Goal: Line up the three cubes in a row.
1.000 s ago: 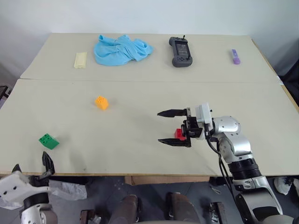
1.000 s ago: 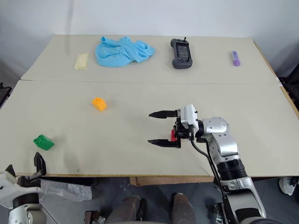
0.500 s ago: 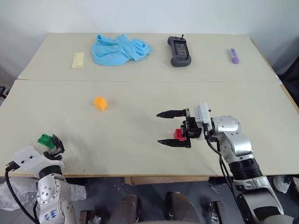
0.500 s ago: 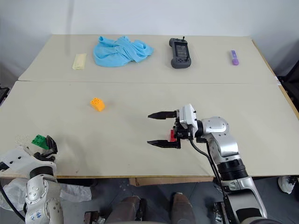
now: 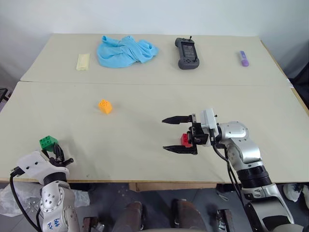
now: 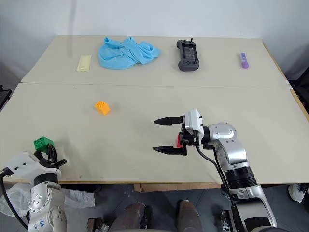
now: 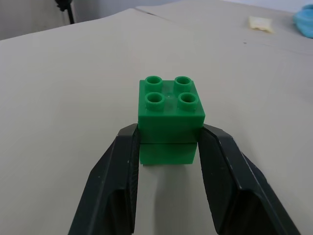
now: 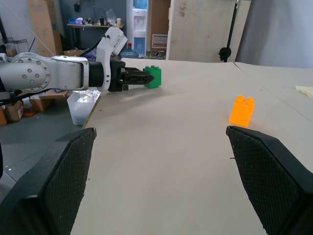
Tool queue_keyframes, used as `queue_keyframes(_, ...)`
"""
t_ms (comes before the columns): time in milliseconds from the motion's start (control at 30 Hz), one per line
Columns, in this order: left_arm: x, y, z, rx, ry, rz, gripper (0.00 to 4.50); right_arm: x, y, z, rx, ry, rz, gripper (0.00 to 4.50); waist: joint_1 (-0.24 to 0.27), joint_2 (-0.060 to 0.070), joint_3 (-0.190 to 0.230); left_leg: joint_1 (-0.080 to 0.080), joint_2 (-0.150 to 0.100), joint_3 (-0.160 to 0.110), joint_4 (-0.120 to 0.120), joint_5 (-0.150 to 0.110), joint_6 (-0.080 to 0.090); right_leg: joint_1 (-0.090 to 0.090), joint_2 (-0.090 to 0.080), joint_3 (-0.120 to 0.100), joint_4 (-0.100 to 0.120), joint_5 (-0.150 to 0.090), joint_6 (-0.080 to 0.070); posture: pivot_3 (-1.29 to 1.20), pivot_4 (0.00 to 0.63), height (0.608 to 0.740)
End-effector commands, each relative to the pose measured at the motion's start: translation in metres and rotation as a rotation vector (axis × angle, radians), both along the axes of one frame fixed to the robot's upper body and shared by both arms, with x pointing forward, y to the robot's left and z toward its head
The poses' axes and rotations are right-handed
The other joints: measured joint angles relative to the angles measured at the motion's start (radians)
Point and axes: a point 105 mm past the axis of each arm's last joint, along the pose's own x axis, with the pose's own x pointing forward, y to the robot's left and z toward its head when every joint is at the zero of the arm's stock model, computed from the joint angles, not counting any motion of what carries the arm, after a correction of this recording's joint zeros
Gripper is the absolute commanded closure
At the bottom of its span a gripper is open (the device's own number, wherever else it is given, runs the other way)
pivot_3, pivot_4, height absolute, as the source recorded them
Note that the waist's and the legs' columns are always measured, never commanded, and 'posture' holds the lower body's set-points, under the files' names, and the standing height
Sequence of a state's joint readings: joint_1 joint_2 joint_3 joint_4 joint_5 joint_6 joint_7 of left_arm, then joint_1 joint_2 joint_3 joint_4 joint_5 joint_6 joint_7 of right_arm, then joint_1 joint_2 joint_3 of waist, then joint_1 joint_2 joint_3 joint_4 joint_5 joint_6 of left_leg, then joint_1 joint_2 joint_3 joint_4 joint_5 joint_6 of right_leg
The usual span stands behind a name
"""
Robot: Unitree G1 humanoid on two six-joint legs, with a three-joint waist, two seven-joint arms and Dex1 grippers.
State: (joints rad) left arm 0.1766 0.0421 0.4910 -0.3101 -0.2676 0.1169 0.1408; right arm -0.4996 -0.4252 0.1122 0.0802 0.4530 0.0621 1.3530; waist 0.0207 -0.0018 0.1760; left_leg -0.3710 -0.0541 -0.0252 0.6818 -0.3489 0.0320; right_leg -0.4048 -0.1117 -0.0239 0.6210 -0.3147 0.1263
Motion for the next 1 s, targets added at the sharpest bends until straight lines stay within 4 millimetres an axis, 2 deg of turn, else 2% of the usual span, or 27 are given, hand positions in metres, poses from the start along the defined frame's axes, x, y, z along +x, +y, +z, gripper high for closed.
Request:
queue_keyframes(33,0.005,-0.012,0.03,0.138,-0.09,-0.162,3.08,-0.003,-0.001,0.007,0.001,-0.045,-0.005,0.0,0.0,0.0,0.0,0.0,0.0,0.0,0.0,0.0,0.0,0.0,0.0,0.0,0.0,0.0,0.0,0.0,0.15,0.74)
queue_keyframes(133,0.016,-0.051,0.062,0.237,-0.191,-0.605,3.08,0.0,-0.01,0.01,-0.003,-0.049,-0.046,0.0,0.001,0.0,0.0,0.0,0.0,0.0,0.0,0.0,0.0,0.0,0.0,0.0,0.0,0.0,0.0,0.0,0.15,0.74)
queue_keyframes(200,0.019,-0.075,0.07,0.319,-0.16,-0.888,3.08,0.0,-0.018,0.011,-0.011,-0.049,-0.073,0.0,0.001,0.0,0.0,0.0,0.0,-0.001,0.0,0.0,0.0,0.001,-0.001,-0.001,-0.001,0.0,-0.001,0.0,0.15,0.74)
queue_keyframes(267,0.022,-0.096,0.064,0.452,-0.043,-1.194,3.08,0.0,-0.029,0.009,-0.034,-0.044,-0.112,0.0,0.002,0.0,0.0,0.0,0.0,-0.001,0.0,0.0,0.0,0.001,-0.001,-0.001,-0.001,0.0,-0.001,0.0,0.15,0.74)
queue_keyframes(300,0.024,-0.1,0.06,0.518,0.01,-1.299,3.08,0.0,-0.035,0.007,-0.045,-0.038,-0.13,0.0,0.0,0.001,0.0,0.0,0.0,-0.003,0.0,0.0,0.0,0.002,-0.001,-0.002,-0.001,0.0,-0.002,0.0,0.15,0.74)
queue_keyframes(367,0.03,-0.104,0.057,0.573,0.067,-1.432,3.08,-0.002,-0.042,0.004,-0.063,-0.03,-0.155,0.0,-0.004,0.003,0.0,0.001,-0.001,-0.003,-0.001,0.0,0.0,0.003,-0.001,-0.002,-0.002,0.0,-0.002,0.0,0.15,0.74)
queue_keyframes(467,0.049,-0.126,0.06,0.593,0.076,-1.629,3.08,-0.004,-0.058,0.0,-0.093,-0.027,-0.216,0.0,-0.003,0.004,0.001,0.001,-0.001,-0.004,-0.002,0.0,0.0,0.002,-0.001,-0.004,-0.001,0.0,-0.003,0.0,0.15,0.74)
queue_keyframes(533,0.062,-0.157,0.052,0.611,0.097,-1.805,3.08,-0.006,-0.075,-0.002,-0.11,-0.032,-0.291,0.0,0.001,0.004,0.001,-0.001,-0.001,-0.005,-0.001,0.0,0.0,0.002,-0.001,-0.008,0.0,0.0,-0.003,0.0,0.15,0.74)
queue_keyframes(700,0.088,-0.226,0.045,0.584,0.023,-2.001,3.08,-0.016,-0.111,-0.008,-0.148,-0.026,-0.445,0.0,0.008,0.004,0.001,-0.001,-0.005,-0.006,0.001,0.001,0.003,0.005,0.001,-0.022,0.001,0.001,0.0,0.0,0.15,0.74)
queue_keyframes(833,0.089,-0.245,0.033,0.624,0.062,-2.091,3.08,-0.026,-0.123,-0.012,-0.159,-0.01,-0.502,0.0,-0.009,0.003,0.002,-0.002,-0.004,-0.005,0.0,0.0,0.004,0.006,0.0,-0.023,-0.001,0.001,0.001,0.0,0.15,0.74)
queue_keyframes(1000,0.095,-0.263,0.026,0.642,0.075,-2.078,3.08,-0.035,-0.133,-0.019,-0.16,0.008,-0.557,0.0,0.0,0.002,0.002,-0.001,-0.002,-0.005,0.002,0.002,0.002,0.007,0.0,-0.024,0.0,0.001,0.001,0.0,0.15,0.74)
